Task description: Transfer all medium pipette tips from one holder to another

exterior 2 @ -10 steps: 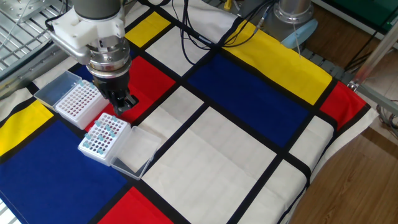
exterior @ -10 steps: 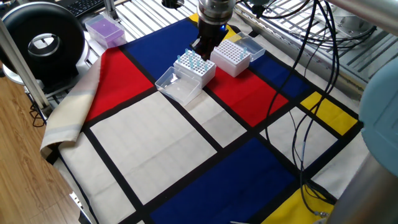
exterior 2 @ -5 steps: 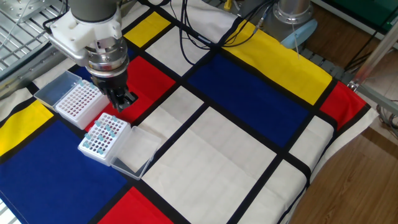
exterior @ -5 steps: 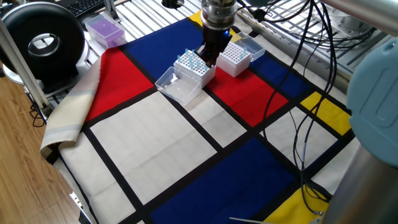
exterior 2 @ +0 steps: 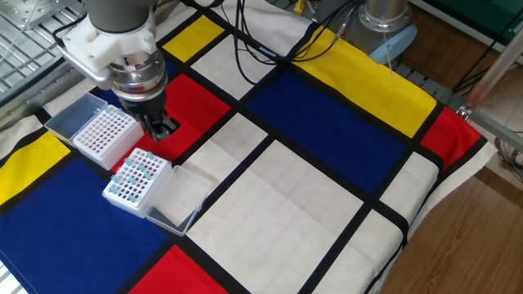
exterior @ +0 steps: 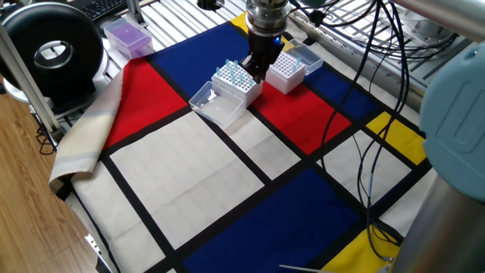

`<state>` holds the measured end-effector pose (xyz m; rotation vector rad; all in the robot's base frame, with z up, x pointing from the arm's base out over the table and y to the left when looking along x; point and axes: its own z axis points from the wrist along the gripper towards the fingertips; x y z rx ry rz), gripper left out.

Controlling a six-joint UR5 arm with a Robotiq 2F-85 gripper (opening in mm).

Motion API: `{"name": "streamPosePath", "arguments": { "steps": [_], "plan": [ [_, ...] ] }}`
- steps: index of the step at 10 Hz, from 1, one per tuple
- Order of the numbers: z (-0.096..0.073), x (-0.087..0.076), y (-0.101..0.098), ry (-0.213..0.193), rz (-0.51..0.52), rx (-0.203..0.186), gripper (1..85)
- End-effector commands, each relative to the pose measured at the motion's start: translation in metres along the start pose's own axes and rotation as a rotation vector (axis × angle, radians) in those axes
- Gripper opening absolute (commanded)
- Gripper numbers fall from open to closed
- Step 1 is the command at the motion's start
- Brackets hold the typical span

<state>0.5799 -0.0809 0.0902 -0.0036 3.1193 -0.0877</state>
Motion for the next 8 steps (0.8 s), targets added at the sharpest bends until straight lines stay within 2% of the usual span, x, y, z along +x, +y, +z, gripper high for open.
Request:
{"name": "streamPosePath", "arguments": {
  "steps": [1,8],
  "plan": [
    [-0.004,-0.002,0.001,0.014,0.015,-0.013,21.7],
    [-0.003,-0.028,0.008,0.0,0.003,-0.034,23.7]
  ]
}}
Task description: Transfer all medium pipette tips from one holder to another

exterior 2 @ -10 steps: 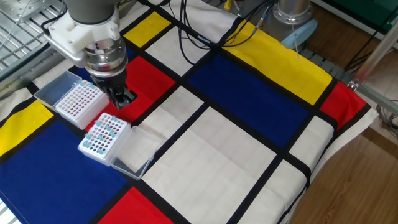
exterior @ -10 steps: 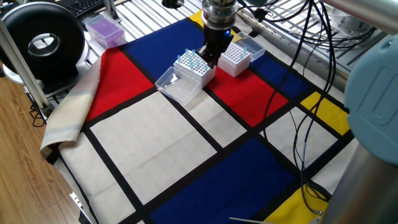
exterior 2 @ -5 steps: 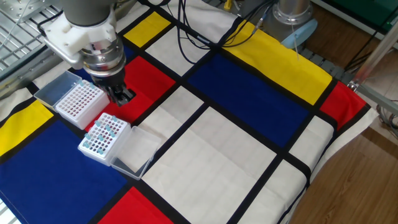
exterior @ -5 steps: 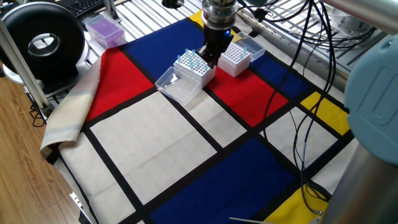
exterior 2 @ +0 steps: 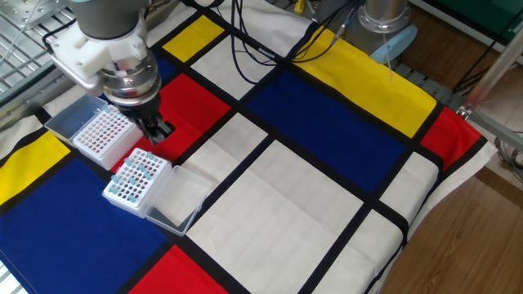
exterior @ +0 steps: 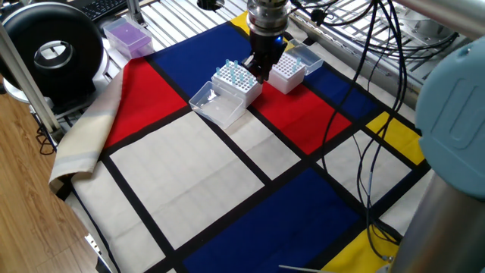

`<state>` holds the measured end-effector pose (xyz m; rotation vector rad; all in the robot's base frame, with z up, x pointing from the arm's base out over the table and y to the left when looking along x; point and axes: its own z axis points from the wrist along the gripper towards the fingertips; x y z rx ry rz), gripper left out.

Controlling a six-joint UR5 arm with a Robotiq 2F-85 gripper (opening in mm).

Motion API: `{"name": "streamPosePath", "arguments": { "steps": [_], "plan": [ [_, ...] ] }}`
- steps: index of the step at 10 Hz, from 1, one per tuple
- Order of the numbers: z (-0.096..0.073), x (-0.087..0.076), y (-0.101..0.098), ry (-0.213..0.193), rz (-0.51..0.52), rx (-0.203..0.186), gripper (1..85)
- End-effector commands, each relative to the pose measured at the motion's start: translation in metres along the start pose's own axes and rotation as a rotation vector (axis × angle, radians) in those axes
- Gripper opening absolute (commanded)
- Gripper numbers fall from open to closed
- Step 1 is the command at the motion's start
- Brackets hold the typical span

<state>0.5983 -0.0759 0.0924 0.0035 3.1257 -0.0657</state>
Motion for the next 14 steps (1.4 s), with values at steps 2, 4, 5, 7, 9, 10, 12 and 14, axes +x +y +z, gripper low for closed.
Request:
{"name": "streamPosePath", "arguments": {
  "steps": [2,4,5,7,9,10,12,14],
  "plan": [
    [0.0,-0.016,0.006,-0.009,-0.002,-0.02,24.0],
    [0.0,-0.024,0.008,-0.012,-0.005,-0.028,24.7],
    [0.0,-0.026,0.008,-0.015,-0.009,-0.032,25.0],
    [0.001,-0.03,0.007,-0.02,-0.018,-0.037,26.0],
    [0.006,-0.034,0.007,-0.031,-0.022,-0.041,26.3],
    [0.006,-0.035,0.007,-0.031,-0.022,-0.041,26.3],
    [0.009,-0.036,0.007,-0.037,-0.022,-0.044,26.3],
    [0.011,-0.036,0.01,-0.04,-0.019,-0.049,26.3]
  ]
}}
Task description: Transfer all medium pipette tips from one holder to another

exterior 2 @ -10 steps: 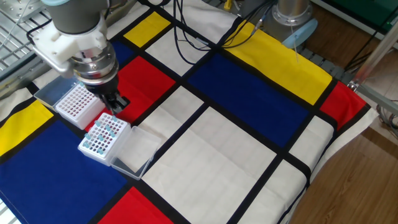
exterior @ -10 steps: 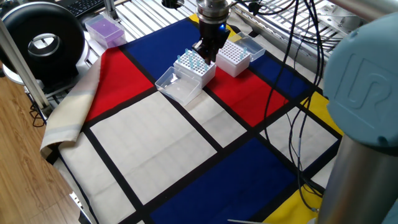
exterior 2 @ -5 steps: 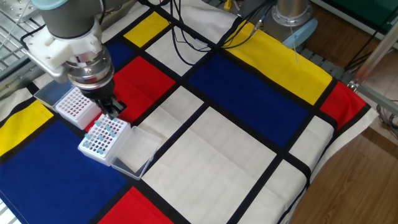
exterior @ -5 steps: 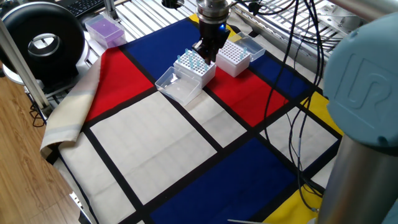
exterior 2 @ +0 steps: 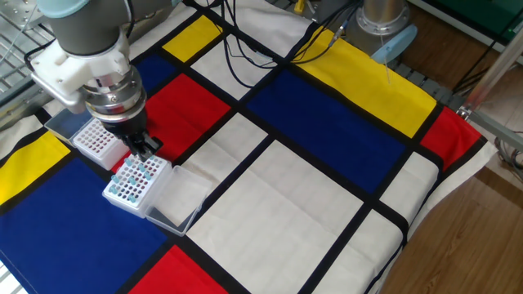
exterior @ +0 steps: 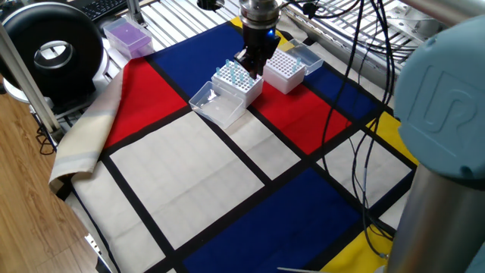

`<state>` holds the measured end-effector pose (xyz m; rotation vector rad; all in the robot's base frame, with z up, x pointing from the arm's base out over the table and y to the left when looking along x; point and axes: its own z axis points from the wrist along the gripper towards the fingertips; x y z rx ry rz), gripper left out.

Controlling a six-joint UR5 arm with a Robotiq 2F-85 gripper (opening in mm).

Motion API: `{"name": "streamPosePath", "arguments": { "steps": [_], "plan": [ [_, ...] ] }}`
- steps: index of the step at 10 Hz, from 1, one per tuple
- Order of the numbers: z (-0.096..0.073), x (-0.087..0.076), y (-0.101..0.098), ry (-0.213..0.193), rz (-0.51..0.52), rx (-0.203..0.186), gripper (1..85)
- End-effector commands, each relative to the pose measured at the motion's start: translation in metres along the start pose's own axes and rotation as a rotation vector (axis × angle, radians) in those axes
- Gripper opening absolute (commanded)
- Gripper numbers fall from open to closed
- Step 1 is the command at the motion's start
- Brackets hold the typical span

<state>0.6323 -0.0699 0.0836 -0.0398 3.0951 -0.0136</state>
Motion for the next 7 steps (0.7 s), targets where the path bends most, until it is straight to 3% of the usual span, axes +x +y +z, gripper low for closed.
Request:
{"name": "streamPosePath", "arguments": {
  "steps": [1,7],
  "plan": [
    [0.0025,-0.0002,0.0055,-0.009,0.014,-0.012,26.0],
    [0.0095,0.0042,0.0073,-0.021,0.017,-0.004,23.7]
  ]
}}
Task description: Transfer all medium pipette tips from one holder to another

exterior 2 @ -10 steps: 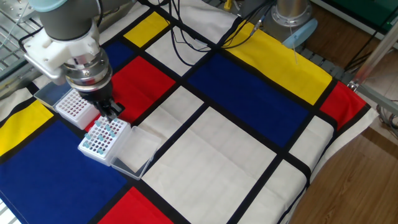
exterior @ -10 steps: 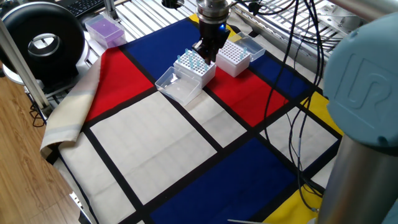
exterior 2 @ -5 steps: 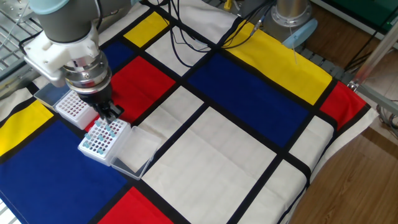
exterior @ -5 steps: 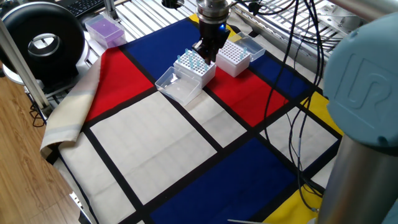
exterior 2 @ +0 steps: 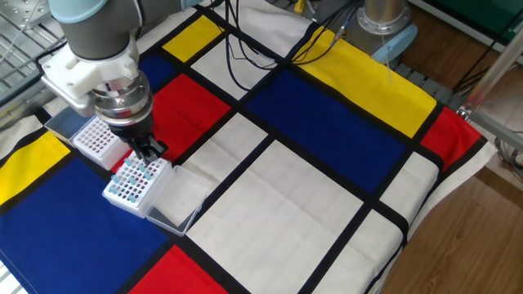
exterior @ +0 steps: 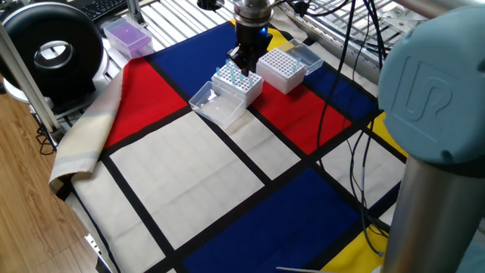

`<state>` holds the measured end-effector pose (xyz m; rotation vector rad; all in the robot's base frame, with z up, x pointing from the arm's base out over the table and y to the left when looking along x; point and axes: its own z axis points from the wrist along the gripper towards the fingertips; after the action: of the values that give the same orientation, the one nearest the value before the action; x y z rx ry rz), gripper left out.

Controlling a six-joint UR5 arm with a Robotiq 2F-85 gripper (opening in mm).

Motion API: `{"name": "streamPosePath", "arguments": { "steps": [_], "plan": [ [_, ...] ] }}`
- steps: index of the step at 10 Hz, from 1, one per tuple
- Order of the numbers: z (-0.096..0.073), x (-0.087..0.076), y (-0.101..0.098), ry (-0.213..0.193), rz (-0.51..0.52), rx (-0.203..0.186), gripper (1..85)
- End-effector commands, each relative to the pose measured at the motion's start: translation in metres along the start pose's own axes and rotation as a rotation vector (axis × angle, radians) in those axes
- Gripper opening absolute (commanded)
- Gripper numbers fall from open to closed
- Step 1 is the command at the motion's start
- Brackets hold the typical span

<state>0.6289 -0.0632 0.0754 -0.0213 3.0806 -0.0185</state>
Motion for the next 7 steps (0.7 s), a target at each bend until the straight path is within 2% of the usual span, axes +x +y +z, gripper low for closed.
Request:
{"name": "streamPosePath", "arguments": {
  "steps": [1,7],
  "plan": [
    [0.0014,0.0009,-0.0016,-0.006,0.003,-0.003,23.7],
    [-0.0028,0.0044,-0.0024,-0.009,0.012,-0.006,22.7]
  ]
}}
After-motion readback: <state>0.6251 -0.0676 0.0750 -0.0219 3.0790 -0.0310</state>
